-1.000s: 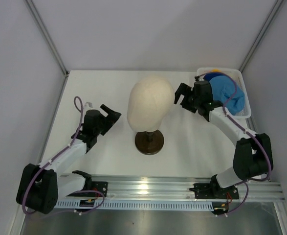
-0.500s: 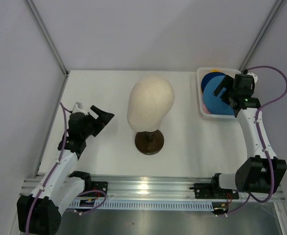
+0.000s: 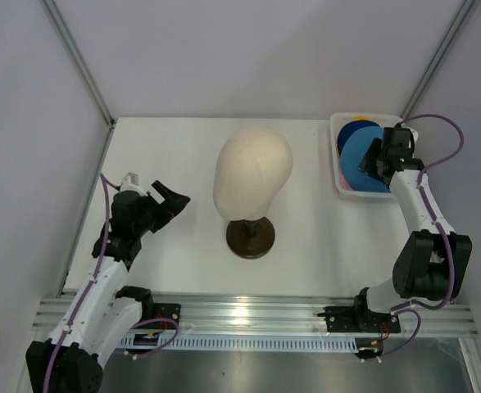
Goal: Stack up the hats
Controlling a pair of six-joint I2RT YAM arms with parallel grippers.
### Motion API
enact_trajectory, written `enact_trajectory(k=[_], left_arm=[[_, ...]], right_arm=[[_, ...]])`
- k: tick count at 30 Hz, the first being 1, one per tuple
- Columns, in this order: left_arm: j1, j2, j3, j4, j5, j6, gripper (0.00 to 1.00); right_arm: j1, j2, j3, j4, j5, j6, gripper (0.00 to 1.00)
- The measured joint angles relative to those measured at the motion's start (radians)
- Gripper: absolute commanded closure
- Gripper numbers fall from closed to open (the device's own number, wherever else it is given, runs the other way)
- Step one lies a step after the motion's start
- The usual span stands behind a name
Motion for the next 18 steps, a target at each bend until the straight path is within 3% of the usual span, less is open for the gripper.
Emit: enact_trajectory(k=[3, 4, 7, 8, 9, 18], left_arm=[[0.001, -0.016, 0.0, -0.02, -0.01, 0.015, 0.01], [0.002, -0.019, 0.0, -0.026, -0.015, 0.02, 0.0], [0.006, -0.02, 0.0, -0.032, -0.016, 0.03, 0.0], [0.006, -0.02, 0.0, -0.032, -0.016, 0.032, 0.01], [0.007, -0.02, 0.0, -0.032, -0.014, 0.035, 0.0], [0.01, -0.022, 0.014, -0.048, 0.031, 0.07, 0.01]], right_arm=[[0.001, 0.027, -0.01, 0.019, 0.001, -0.016, 0.49], [0.001, 0.027, -0.016, 0.026, 0.005, -0.024, 0.65], [0.0, 0.027, -0.025, 0.053, 0.027, -0.042, 0.85], [0.0, 0.028, -0.026, 0.058, 0.036, -0.049, 0.96], [0.0, 0.029, -0.026, 0.064, 0.044, -0.056, 1.0], [0.002, 0.027, -0.017, 0.056, 0.051, -0.076, 1.0]])
